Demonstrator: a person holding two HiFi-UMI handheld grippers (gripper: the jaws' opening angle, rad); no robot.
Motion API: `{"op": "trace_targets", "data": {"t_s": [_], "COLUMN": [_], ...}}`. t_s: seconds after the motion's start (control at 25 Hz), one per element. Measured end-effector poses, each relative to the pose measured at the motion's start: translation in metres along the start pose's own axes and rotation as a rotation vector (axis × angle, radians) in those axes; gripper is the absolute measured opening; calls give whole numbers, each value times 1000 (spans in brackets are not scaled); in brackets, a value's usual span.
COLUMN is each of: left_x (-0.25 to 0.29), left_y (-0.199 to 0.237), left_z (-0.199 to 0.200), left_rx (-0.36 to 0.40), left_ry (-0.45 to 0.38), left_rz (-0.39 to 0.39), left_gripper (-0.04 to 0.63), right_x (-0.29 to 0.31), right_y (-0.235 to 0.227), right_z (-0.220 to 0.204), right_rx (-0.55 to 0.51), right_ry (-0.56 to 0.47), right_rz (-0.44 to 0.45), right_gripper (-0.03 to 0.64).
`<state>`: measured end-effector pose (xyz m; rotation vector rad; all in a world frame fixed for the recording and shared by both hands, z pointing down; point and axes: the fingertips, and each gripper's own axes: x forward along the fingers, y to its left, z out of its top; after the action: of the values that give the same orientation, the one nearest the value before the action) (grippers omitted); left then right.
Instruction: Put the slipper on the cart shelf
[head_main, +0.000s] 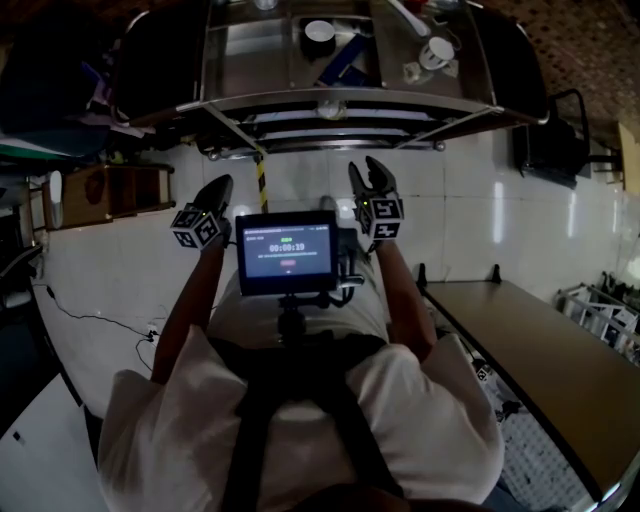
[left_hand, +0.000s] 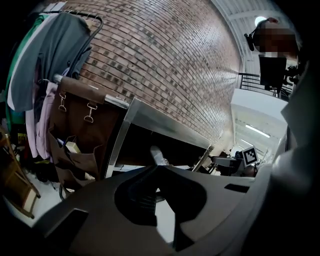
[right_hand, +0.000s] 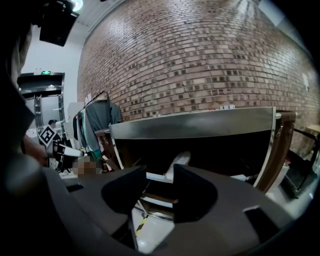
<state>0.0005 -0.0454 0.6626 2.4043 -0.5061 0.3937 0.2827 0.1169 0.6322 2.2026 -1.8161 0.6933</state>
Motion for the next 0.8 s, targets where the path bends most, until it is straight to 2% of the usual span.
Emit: {"op": "trace_targets", "data": {"t_s": [0.24, 0.8], "left_x": [1, 2], "left_y": [1, -10], "left_z": [-5, -9], "left_rx": [-30, -62], "left_ry": [-1, -10], "left_rz": [11, 49], "left_gripper": [2, 2], "right_x": [-3, 19], "right_y": [-2, -26], "right_z": [3, 5], "right_rx": [73, 447], "right_ry": [-16, -36], "right_rz": [37, 124], "right_gripper": [176, 176]}}
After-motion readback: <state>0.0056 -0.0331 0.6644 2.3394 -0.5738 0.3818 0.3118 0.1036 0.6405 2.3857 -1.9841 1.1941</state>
